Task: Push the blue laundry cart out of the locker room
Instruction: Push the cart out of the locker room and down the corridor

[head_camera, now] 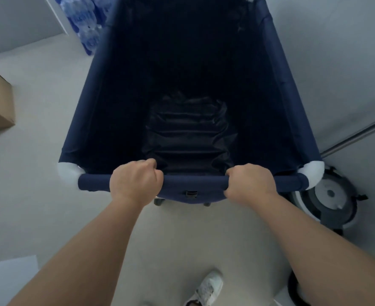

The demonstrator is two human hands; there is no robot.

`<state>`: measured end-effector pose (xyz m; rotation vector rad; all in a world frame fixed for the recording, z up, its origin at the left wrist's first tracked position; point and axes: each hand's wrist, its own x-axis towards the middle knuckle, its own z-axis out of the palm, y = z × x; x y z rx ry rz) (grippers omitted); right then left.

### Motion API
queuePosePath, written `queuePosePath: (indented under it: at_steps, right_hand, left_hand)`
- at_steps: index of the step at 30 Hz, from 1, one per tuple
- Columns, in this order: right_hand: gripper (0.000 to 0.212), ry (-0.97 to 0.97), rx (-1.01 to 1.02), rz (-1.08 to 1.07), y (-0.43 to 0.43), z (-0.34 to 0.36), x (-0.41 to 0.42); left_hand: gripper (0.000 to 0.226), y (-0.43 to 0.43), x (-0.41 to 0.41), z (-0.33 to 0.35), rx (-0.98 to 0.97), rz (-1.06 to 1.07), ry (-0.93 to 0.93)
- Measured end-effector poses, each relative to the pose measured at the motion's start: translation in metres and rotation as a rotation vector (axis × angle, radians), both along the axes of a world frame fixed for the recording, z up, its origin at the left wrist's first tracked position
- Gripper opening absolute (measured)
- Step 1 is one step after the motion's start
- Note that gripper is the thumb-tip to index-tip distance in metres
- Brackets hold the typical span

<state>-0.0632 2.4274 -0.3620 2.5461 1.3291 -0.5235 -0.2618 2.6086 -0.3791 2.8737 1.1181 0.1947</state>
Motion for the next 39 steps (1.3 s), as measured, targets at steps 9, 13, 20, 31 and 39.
queuePosePath:
  at_steps: [9,13,20,31,39]
  right_hand:
    - [0.020,-0.009,-0.027,0.027,0.042,0.001,0.077]
    - [0.022,-0.002,-0.013,0.020,0.066,0.000,0.108]
    - [0.020,0.009,-0.043,0.019,0.120,0.003,0.170]
    - [0.013,-0.016,-0.070,0.119,0.161,0.003,0.239]
    - [0.014,-0.029,-0.069,0.209,0.178,0.002,0.299]
  left_hand:
    - [0.023,0.033,0.070,0.000,-0.010,0.015,-0.006]
    - [0.024,0.056,0.100,0.002,-0.017,0.025,-0.016]
    - [0.023,0.105,0.160,0.005,-0.025,0.038,0.028]
    - [0.024,0.133,0.214,0.006,-0.070,0.069,0.050]
    - [0.025,0.132,0.262,0.004,-0.082,0.130,0.008]
